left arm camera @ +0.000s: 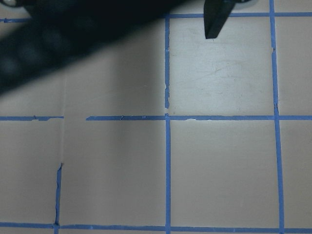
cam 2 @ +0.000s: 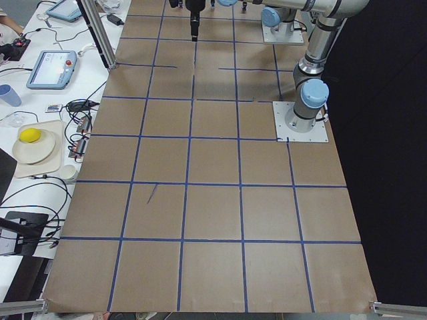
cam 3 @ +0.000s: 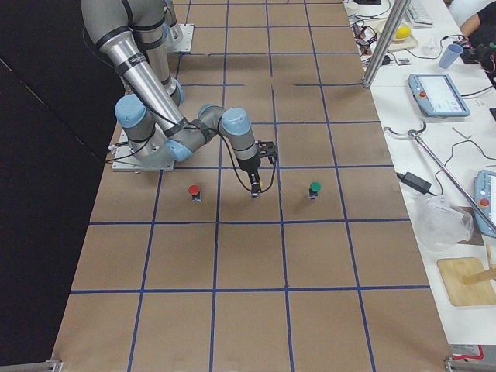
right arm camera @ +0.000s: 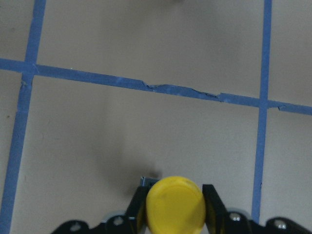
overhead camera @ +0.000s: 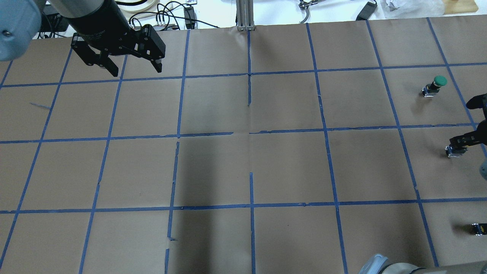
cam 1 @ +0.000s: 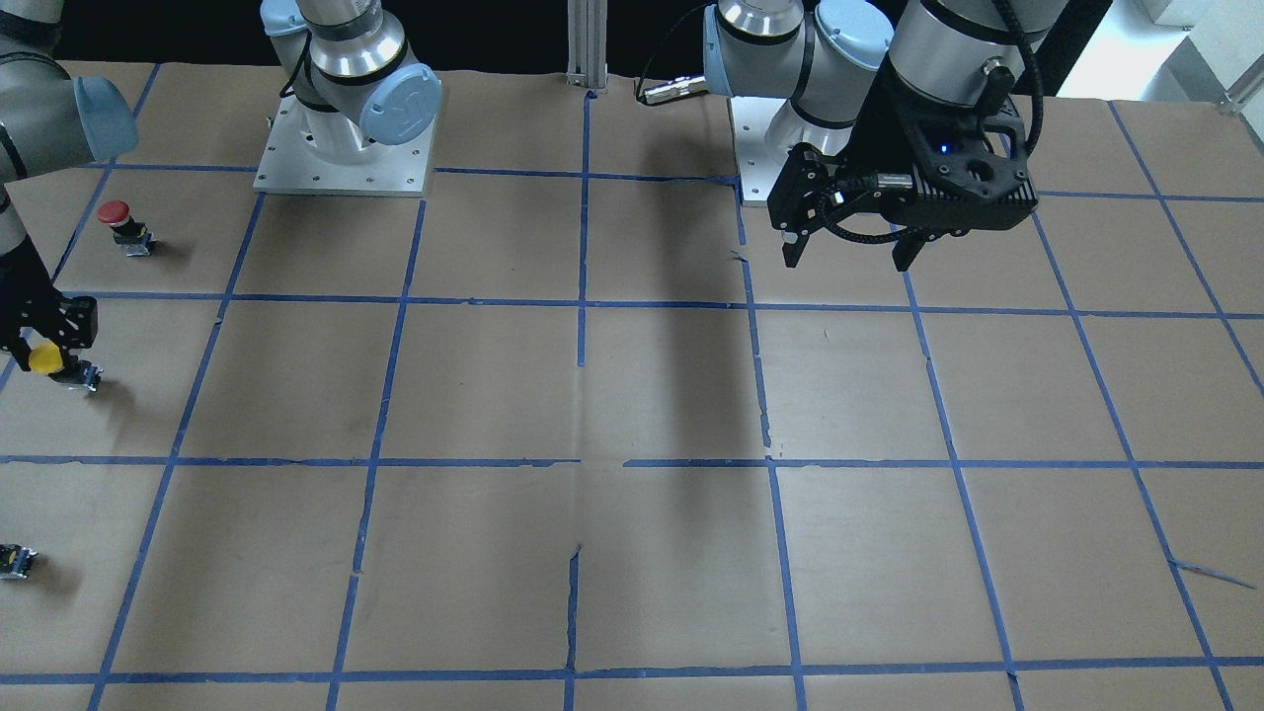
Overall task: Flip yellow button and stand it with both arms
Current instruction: 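Open the right gripper and lift it off the standing button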
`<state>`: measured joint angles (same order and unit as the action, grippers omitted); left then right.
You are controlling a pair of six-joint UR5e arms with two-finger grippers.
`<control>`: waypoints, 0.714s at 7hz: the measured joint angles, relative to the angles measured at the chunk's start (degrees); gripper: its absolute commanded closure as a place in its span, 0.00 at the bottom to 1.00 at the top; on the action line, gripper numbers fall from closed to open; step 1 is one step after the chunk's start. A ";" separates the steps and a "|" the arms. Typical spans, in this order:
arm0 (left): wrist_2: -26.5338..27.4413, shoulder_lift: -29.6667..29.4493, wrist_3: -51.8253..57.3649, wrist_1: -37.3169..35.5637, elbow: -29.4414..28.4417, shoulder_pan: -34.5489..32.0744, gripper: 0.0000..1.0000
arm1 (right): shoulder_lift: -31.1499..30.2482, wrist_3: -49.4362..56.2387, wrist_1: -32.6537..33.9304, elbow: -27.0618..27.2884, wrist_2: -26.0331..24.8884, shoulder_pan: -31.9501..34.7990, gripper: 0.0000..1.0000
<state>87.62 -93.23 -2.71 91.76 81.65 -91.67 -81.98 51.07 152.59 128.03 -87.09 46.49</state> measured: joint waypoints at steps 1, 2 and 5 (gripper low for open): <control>0.20 -0.06 0.24 0.00 -0.26 0.04 0.00 | 0.58 -0.05 0.09 -0.02 0.02 0.00 0.48; 0.30 -0.08 0.36 0.00 -0.42 0.12 0.00 | 0.94 -0.12 0.32 -0.05 0.00 0.00 0.29; 0.03 -0.04 0.36 0.00 -0.48 0.31 0.00 | 1.18 -0.21 0.71 -0.09 -0.43 0.00 0.00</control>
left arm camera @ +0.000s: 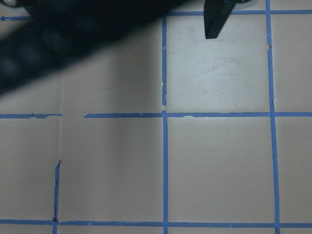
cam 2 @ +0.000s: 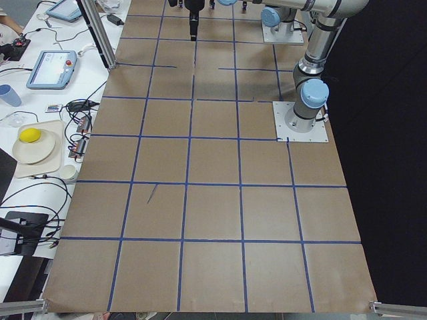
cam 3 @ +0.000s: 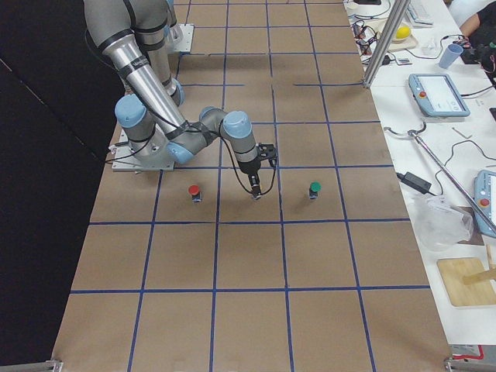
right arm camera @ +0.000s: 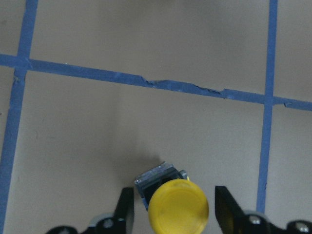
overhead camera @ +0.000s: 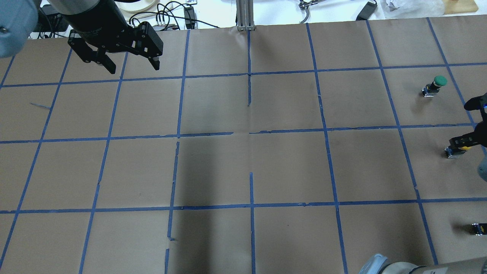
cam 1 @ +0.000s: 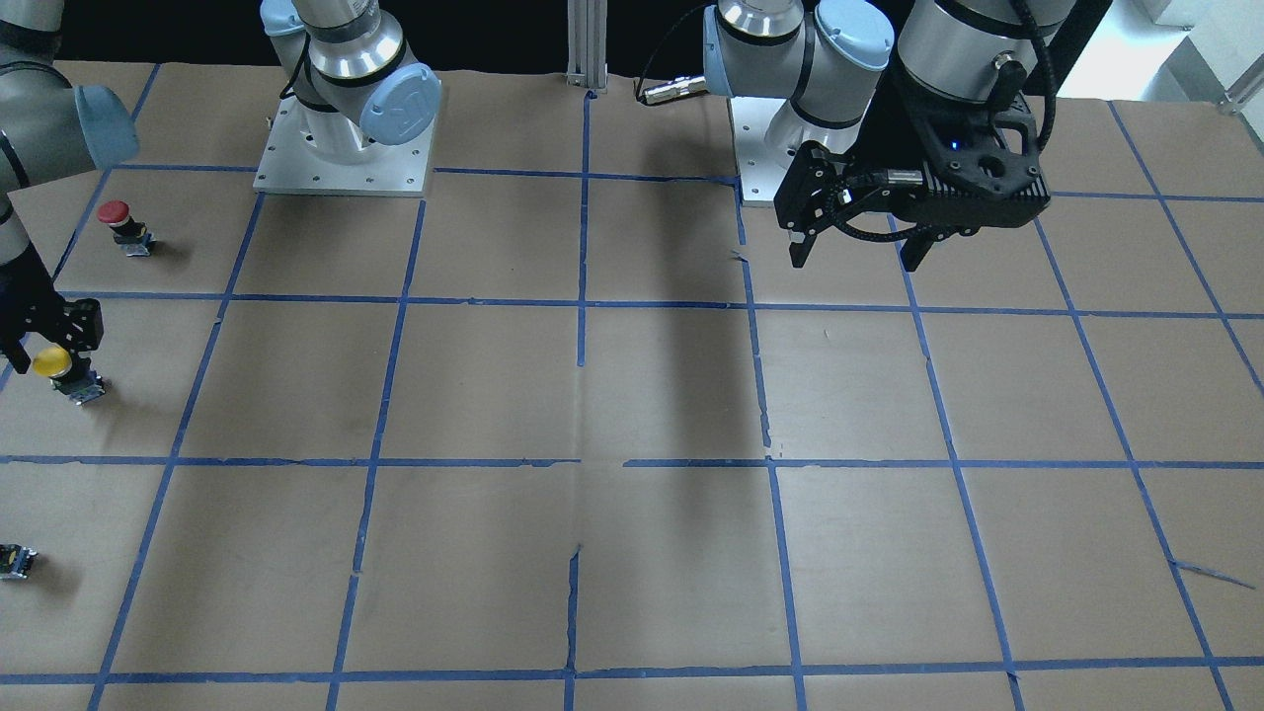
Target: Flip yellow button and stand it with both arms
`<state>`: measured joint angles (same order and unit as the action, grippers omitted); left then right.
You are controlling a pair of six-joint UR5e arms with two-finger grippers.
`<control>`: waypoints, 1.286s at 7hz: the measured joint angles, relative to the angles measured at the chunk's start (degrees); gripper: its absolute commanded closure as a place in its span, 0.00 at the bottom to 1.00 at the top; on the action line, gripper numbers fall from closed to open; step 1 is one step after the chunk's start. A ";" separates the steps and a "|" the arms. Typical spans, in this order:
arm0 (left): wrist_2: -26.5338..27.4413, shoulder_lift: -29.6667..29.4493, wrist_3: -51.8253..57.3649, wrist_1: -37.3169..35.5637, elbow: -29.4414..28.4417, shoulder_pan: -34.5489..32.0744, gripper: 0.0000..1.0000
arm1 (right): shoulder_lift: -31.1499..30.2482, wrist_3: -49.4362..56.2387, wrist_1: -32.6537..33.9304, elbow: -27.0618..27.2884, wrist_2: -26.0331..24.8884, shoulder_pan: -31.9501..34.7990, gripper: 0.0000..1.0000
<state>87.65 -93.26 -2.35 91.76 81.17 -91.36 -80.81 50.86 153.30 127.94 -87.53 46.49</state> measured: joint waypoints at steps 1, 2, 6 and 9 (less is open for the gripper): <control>-0.02 0.00 0.04 0.00 -0.02 0.02 0.00 | -0.09 -0.27 -0.15 -0.08 -0.02 0.00 0.00; 0.00 -0.01 0.05 0.00 -0.04 0.07 0.00 | -0.24 -0.41 -0.48 -0.29 -0.36 0.00 0.00; 0.28 0.37 0.06 0.06 0.03 0.85 0.00 | -3.30 -6.12 -21.07 -10.19 -2.59 0.46 0.00; 0.25 0.36 0.06 0.09 -0.12 1.23 0.00 | -9.40 -23.37 -46.91 -23.08 -2.97 8.79 0.00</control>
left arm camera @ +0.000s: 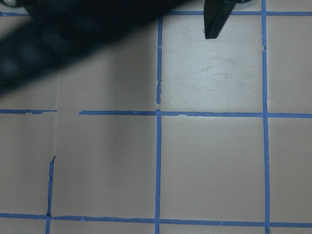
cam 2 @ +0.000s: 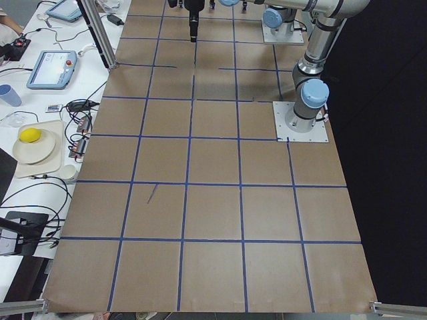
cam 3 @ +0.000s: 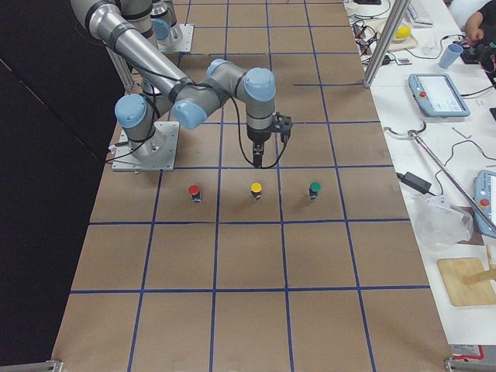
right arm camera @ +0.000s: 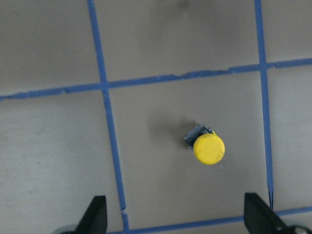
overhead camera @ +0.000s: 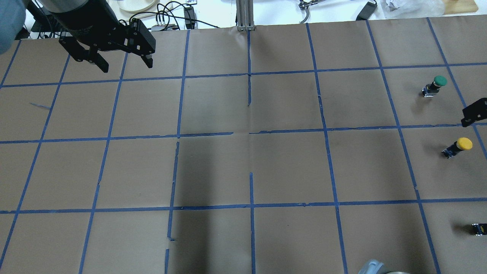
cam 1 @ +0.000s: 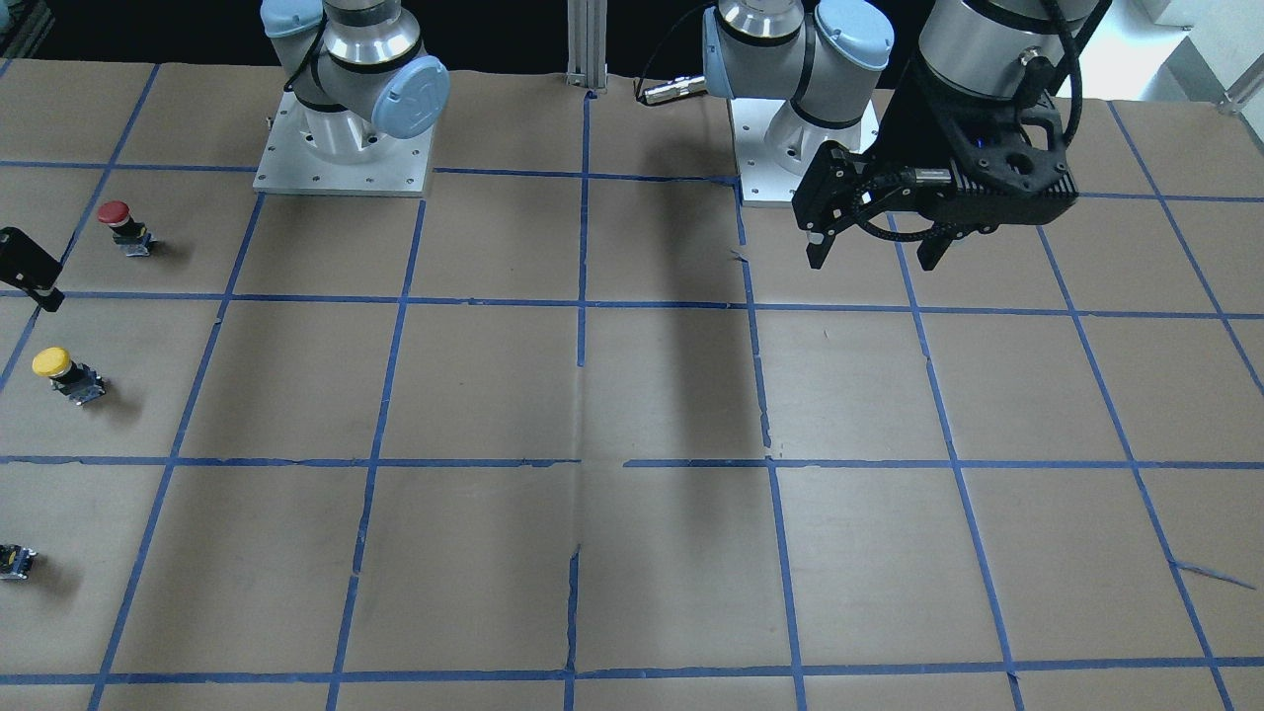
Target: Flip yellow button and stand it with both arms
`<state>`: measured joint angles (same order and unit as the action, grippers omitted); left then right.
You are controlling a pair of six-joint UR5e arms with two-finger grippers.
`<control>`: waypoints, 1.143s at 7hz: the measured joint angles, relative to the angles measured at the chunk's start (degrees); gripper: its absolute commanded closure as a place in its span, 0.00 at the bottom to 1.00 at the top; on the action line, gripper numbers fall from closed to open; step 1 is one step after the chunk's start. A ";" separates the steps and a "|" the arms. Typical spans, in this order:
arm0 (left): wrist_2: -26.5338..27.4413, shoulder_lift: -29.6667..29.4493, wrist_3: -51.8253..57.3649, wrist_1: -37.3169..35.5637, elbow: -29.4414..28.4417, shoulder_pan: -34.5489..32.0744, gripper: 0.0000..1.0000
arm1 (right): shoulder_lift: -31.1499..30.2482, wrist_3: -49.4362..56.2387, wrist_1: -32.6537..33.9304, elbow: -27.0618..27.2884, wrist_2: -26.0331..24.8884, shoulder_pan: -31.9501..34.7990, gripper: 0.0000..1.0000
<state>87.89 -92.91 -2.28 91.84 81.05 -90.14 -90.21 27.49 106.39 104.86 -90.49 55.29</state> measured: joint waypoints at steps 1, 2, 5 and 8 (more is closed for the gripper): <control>0.00 -0.05 0.00 0.00 -0.10 0.00 0.00 | -0.81 -7.71 -7.12 -5.13 -1.04 5.66 0.00; 0.00 -0.07 0.00 0.00 -0.18 0.04 0.00 | -1.12 -15.64 -13.43 -9.72 -1.67 11.85 0.00; 0.00 -0.06 0.02 -0.06 -0.25 0.17 0.00 | -2.81 -32.05 -23.48 -15.26 -1.69 29.22 0.00; -0.04 -0.08 0.03 -0.08 -0.32 0.12 0.00 | -5.20 -35.26 -23.61 -11.33 -1.45 33.86 0.00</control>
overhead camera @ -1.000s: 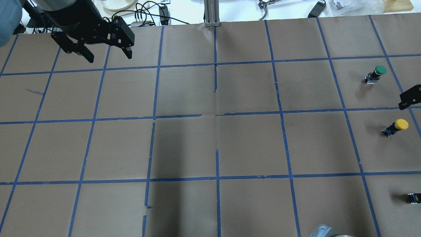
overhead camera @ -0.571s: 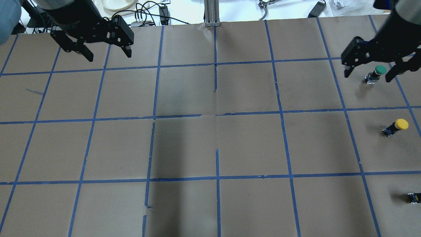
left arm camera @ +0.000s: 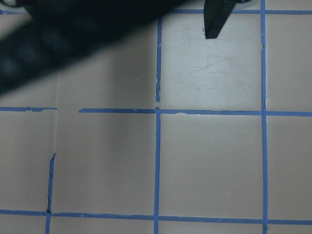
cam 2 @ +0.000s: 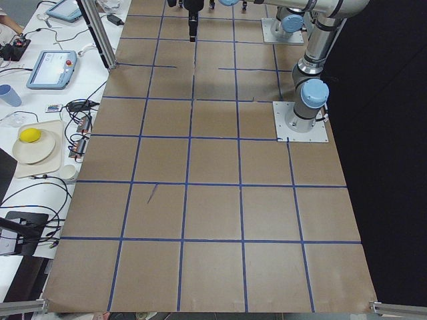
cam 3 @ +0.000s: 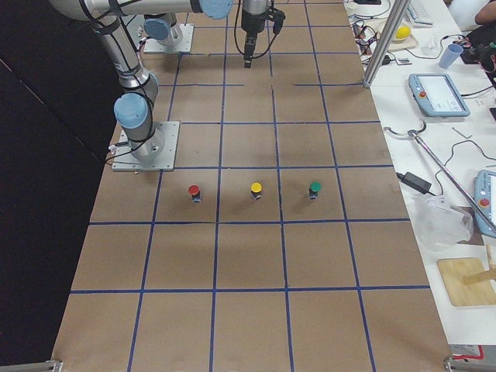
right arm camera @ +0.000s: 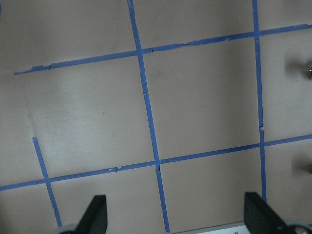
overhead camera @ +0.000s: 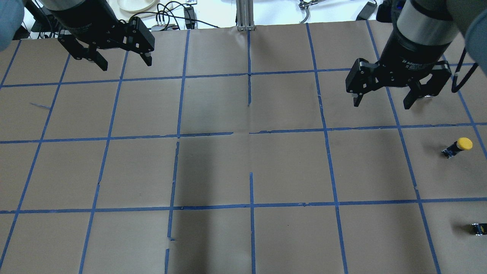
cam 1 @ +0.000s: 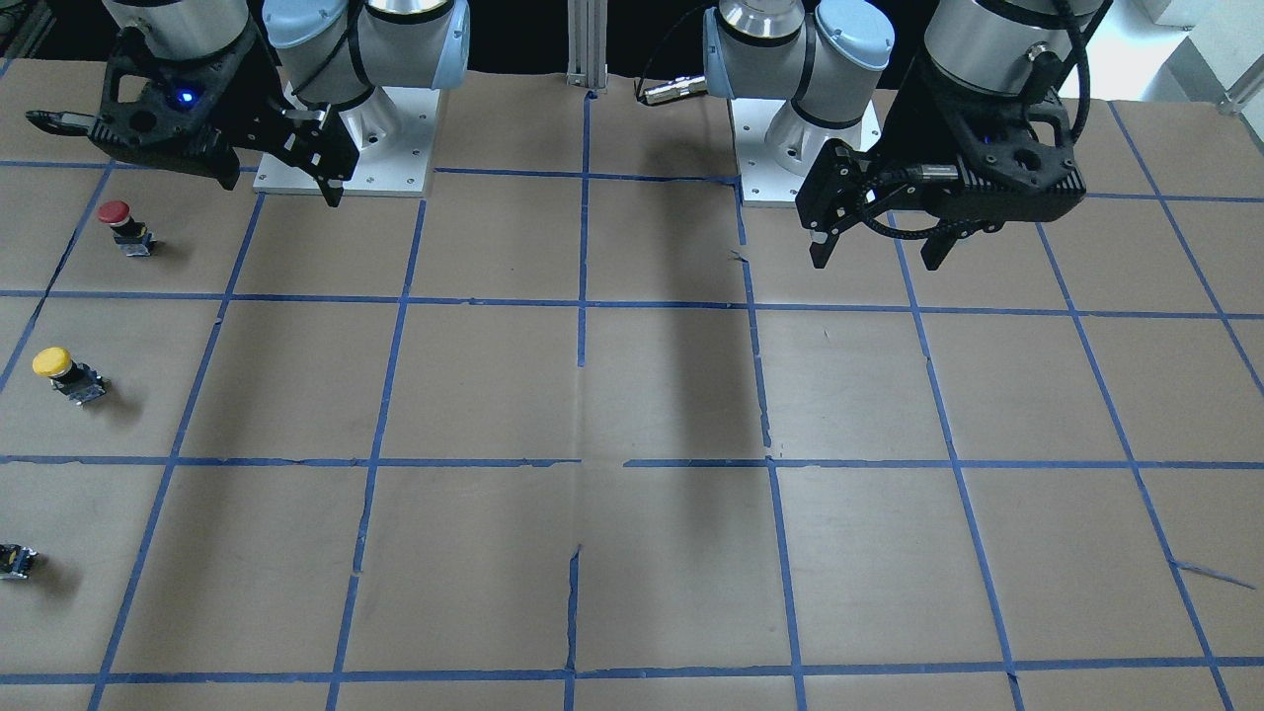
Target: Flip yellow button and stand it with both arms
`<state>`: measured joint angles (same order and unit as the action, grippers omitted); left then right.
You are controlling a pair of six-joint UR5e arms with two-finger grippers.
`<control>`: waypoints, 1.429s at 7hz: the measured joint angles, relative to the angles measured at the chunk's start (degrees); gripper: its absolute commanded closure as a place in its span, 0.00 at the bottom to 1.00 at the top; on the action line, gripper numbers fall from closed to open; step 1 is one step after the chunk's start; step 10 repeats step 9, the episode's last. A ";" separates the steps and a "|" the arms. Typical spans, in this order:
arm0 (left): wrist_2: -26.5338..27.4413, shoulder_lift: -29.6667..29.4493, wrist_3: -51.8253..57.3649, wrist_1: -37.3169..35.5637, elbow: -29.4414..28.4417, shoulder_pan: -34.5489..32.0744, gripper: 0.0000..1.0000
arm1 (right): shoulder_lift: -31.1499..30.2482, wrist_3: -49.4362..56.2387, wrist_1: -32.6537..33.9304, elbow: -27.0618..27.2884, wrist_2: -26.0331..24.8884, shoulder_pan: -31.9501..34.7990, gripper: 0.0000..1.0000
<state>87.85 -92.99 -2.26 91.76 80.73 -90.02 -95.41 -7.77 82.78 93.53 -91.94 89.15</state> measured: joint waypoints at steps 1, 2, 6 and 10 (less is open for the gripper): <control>0.02 0.02 -0.02 0.00 0.00 -0.04 0.00 | -0.07 -0.16 0.19 1.05 0.21 -0.21 0.00; 0.03 0.03 -0.03 0.00 -0.02 -0.05 0.00 | -0.06 -0.23 0.17 1.46 0.82 -0.73 0.00; -0.02 0.03 -0.03 0.00 -0.05 0.01 0.00 | -0.03 -0.32 0.00 1.42 3.50 -1.39 0.00; -0.15 0.00 0.05 0.00 -0.12 0.08 0.00 | -0.20 -0.26 0.07 1.30 3.35 -1.21 0.00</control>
